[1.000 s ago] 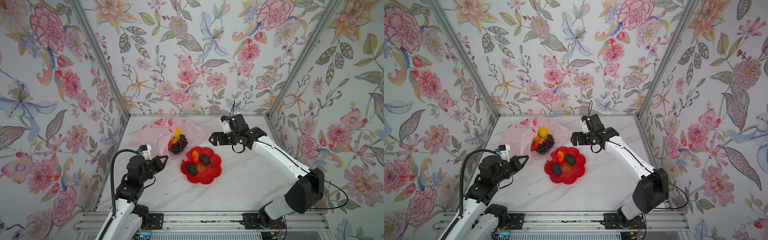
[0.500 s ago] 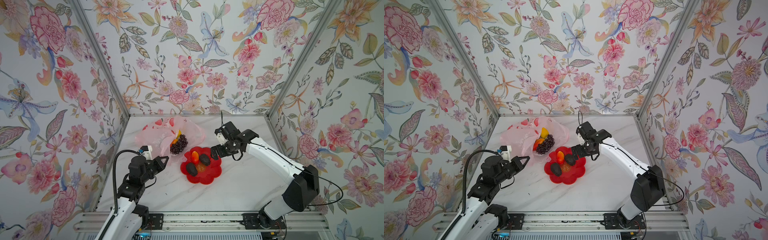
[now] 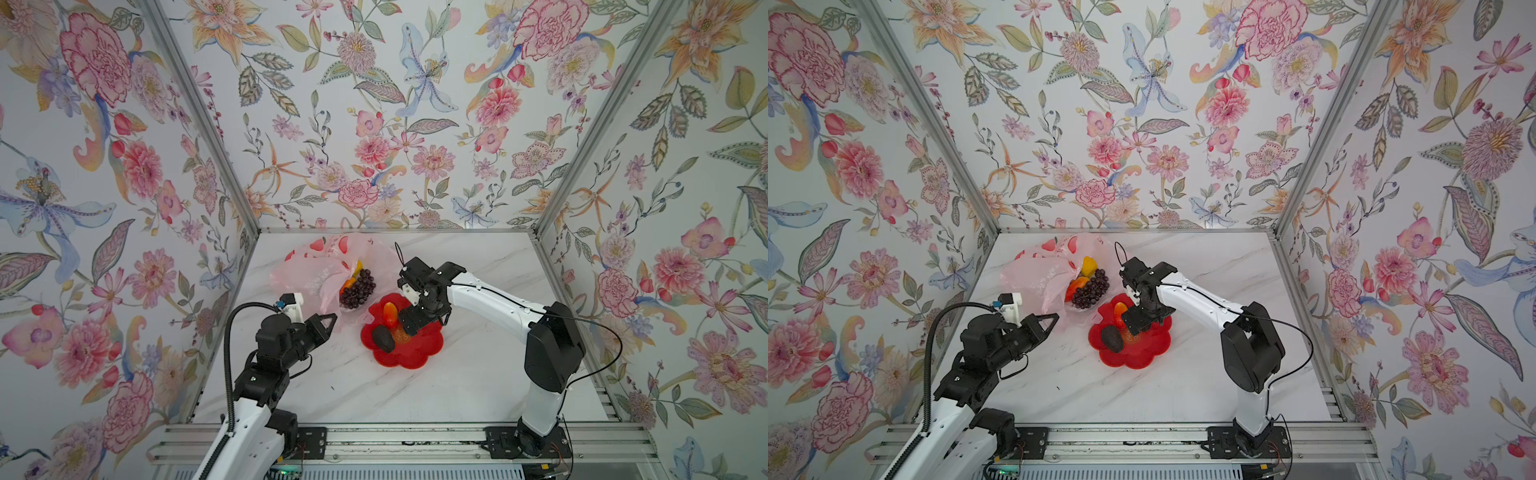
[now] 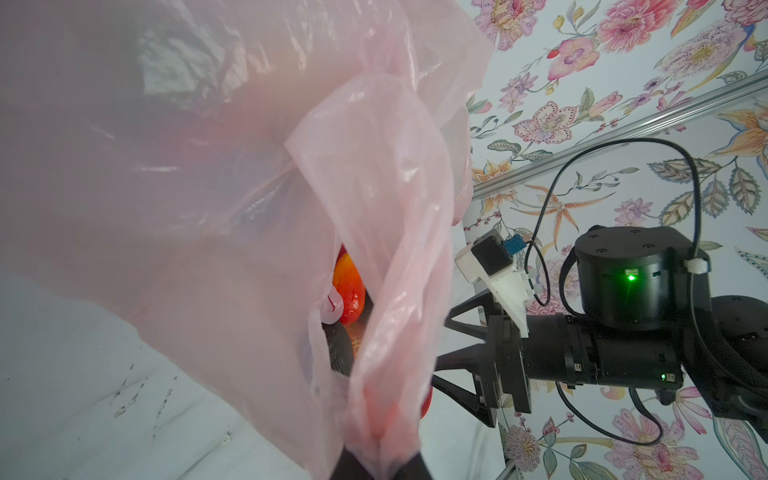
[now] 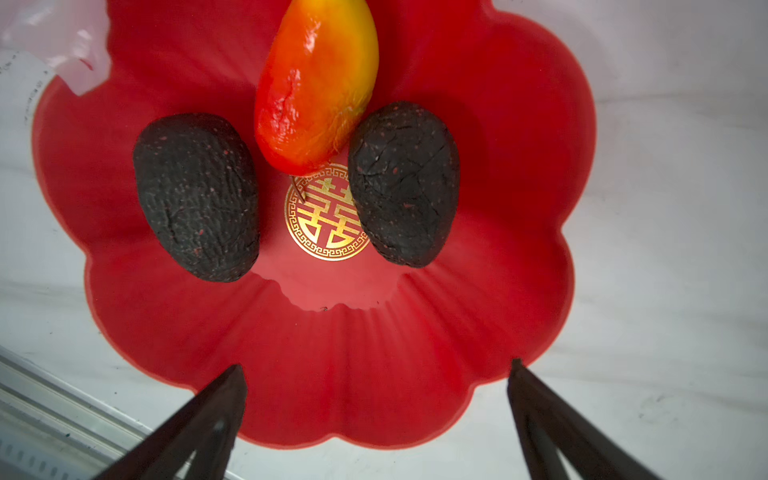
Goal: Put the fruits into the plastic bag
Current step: 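Move the right gripper over the plate and lower it toward a dark avocado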
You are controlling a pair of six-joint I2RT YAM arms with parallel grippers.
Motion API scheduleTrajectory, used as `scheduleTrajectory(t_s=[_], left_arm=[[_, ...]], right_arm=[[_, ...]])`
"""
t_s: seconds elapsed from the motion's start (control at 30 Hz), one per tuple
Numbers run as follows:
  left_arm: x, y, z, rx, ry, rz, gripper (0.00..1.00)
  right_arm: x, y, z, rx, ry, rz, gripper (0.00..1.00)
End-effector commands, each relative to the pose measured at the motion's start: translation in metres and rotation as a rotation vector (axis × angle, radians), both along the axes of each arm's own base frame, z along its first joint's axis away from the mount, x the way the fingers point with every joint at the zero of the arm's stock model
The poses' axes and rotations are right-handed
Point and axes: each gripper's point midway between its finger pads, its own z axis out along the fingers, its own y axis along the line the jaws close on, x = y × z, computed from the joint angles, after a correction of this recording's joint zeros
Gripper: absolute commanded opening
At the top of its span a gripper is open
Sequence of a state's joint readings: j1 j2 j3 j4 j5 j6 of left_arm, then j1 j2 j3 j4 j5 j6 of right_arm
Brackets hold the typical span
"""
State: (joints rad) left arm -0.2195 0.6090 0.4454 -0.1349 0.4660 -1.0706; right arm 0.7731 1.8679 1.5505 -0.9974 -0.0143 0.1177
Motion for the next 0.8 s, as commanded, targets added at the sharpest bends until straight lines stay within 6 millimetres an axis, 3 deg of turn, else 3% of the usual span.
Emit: scheduleTrajectory(t_s=[0.0, 0.77], left_arm=[[0.001, 0.004, -0.003, -0.008, 0.003, 0.021, 0.0], [0.0, 0.007, -0.004, 0.009, 0.015, 0.037, 0.0]], right_arm=[[-0.001, -0.001, -0.006, -0.04, 0.016, 0.028, 1.0], [0.023, 0.023, -0.041, -0.059, 0.063, 0.052, 0.91]])
